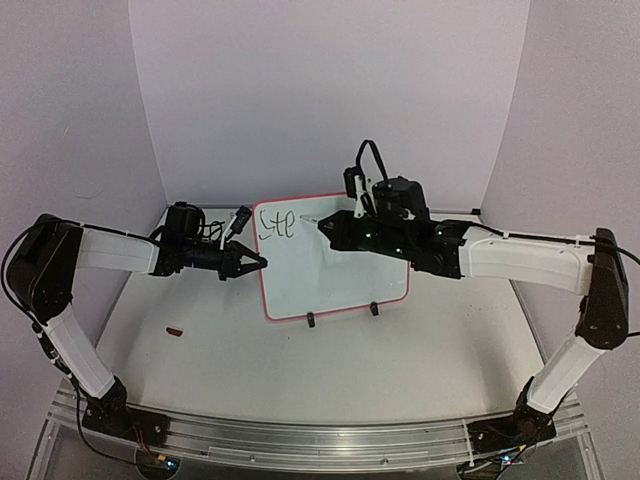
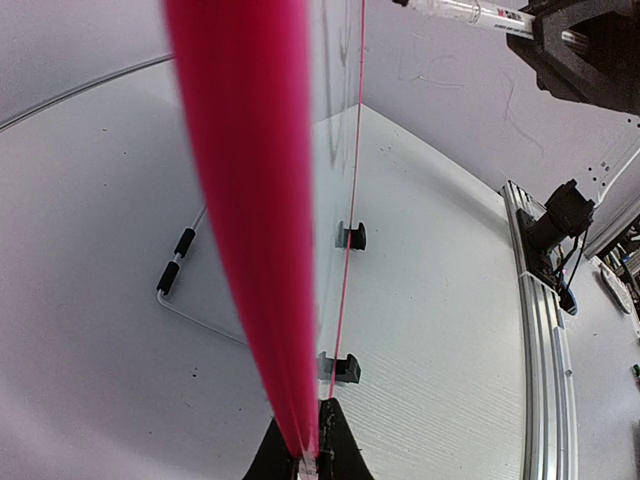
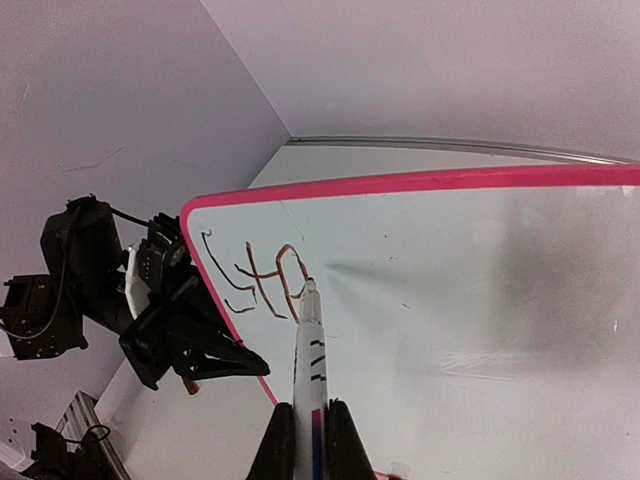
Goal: Write a sentence on the whiteboard
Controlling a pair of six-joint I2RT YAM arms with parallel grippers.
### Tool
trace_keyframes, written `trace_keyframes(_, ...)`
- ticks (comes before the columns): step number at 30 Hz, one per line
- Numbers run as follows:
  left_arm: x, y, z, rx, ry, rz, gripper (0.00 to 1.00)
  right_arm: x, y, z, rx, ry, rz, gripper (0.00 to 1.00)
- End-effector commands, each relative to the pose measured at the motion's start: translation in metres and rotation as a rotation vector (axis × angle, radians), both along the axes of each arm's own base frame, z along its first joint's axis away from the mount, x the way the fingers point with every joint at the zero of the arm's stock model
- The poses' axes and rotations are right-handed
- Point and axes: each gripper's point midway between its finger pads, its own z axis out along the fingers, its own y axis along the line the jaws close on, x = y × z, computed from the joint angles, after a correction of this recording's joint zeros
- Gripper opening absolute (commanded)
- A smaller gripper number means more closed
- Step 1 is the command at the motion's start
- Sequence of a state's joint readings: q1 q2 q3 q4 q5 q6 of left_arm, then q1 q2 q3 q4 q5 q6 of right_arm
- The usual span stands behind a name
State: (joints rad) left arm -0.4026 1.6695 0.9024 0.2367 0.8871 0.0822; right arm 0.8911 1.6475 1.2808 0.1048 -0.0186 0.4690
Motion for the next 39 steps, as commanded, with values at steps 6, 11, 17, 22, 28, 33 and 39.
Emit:
trace_keyframes(6,0.010,0.008,-0.017,0.083,-0.020,0.077,0.00,0.011,0.007,0.011,0.032,-0.013,0.010,0.00)
trace_keyframes(11,0.010,0.008,-0.018,0.084,-0.021,0.076,0.00,0.014,0.008,0.012,0.034,-0.018,0.008,0.00)
trace_keyframes(17,0.010,0.008,-0.017,0.084,-0.022,0.077,0.00,0.018,0.008,0.010,0.034,-0.014,0.000,0.00)
trace_keyframes(22,0.010,0.008,-0.017,0.083,-0.021,0.077,0.00,0.018,0.008,0.001,0.029,0.009,0.000,0.00)
trace_keyframes(28,0.010,0.008,-0.017,0.084,-0.021,0.078,0.00,0.011,0.003,-0.021,0.013,0.062,0.001,0.00)
trace_keyframes(33,0.010,0.008,-0.017,0.084,-0.021,0.078,0.00,0.005,-0.001,-0.043,-0.001,0.119,0.000,0.00)
trace_keyframes(39,0.010,0.008,-0.017,0.084,-0.022,0.078,0.00,-0.003,0.000,-0.066,-0.009,0.181,0.018,0.00)
